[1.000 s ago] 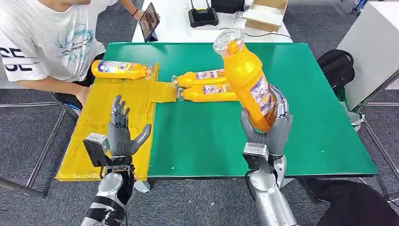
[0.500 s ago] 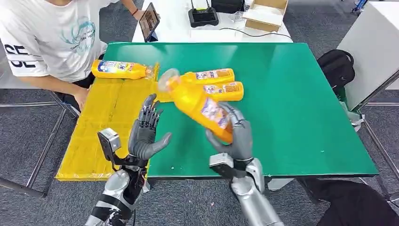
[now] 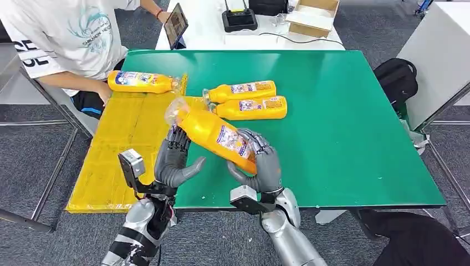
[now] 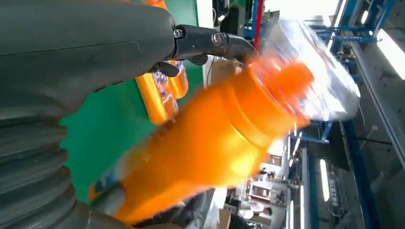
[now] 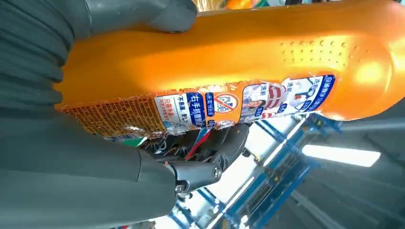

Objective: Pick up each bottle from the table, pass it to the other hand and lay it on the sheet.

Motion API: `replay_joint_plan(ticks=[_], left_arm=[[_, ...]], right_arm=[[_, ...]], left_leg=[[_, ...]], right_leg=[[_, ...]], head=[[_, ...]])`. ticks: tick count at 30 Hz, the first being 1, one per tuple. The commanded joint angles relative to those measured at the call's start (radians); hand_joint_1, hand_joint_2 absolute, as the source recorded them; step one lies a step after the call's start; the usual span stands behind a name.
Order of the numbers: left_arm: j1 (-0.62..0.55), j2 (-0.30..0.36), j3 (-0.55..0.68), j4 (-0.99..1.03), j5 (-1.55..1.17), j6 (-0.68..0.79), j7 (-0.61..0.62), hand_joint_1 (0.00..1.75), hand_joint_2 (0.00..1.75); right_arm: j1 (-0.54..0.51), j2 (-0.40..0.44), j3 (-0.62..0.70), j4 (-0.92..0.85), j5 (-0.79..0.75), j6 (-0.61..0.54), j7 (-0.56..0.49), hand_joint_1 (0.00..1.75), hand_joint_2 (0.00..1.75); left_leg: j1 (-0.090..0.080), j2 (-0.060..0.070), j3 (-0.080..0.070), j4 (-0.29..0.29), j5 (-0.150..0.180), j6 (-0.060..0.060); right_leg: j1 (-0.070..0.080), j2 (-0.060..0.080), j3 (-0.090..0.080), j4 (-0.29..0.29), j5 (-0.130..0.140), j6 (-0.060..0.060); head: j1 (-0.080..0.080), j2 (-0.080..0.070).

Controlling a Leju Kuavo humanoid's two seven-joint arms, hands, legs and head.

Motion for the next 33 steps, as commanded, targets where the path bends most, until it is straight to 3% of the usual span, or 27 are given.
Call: replay_joint_plan(ticks=[1, 28, 29, 30, 31, 33], left_arm=[[-0.057, 0.004, -0.029, 0.094, 0.007, -0.014, 0.01, 0.0, 1.75], [-0.086, -0.023, -0.008, 0.139, 0.036, -0.012, 0.015, 0.0, 1.75], [-0.081, -0.022, -0.007, 0.132, 0.036, -0.01, 0.013, 0.19, 1.75], [-0.076, -0.023, -0.002, 0.121, 0.041, -0.007, 0.008, 1.5, 1.75], [-0.074, -0.023, 0.0, 0.116, 0.042, -0.005, 0.007, 1.75, 1.75], [-0.072, -0.025, 0.006, 0.107, 0.05, -0.003, 0.004, 1.75, 1.75]], right_arm=[[-0.076, 0.019, 0.101, 0.173, 0.039, -0.005, 0.019, 1.75, 1.75], [-0.086, 0.052, 0.244, 0.286, 0.069, 0.037, 0.042, 1.75, 1.75], [-0.087, 0.051, 0.245, 0.291, 0.065, 0.039, 0.042, 1.75, 1.75], [-0.088, 0.052, 0.247, 0.297, 0.061, 0.038, 0.04, 1.75, 1.75], [-0.089, 0.052, 0.248, 0.299, 0.056, 0.039, 0.038, 1.75, 1.75], [-0.089, 0.051, 0.246, 0.299, 0.047, 0.041, 0.038, 1.75, 1.75]], left_leg=[[0.0, 0.003, 0.005, -0.001, -0.002, 0.001], [0.001, 0.001, 0.007, -0.001, -0.003, 0.002], [0.001, 0.0, 0.004, 0.0, -0.002, 0.001], [0.001, 0.001, 0.005, -0.001, -0.002, 0.002], [0.001, 0.001, 0.005, -0.001, -0.002, 0.002], [0.001, 0.001, 0.006, -0.001, -0.002, 0.002]], right_leg=[[0.001, 0.001, 0.005, -0.001, -0.001, -0.004], [0.002, -0.002, 0.007, -0.002, -0.002, -0.005], [0.001, -0.001, 0.004, -0.001, -0.001, -0.003], [0.002, -0.001, 0.005, -0.001, -0.002, -0.004], [0.001, -0.001, 0.005, -0.001, -0.002, -0.004], [0.002, -0.001, 0.006, -0.002, -0.002, -0.005]], head=[[0.0, 0.0], [0.0, 0.0], [0.0, 0.0], [0.0, 0.0], [0.0, 0.0], [0.0, 0.0]])
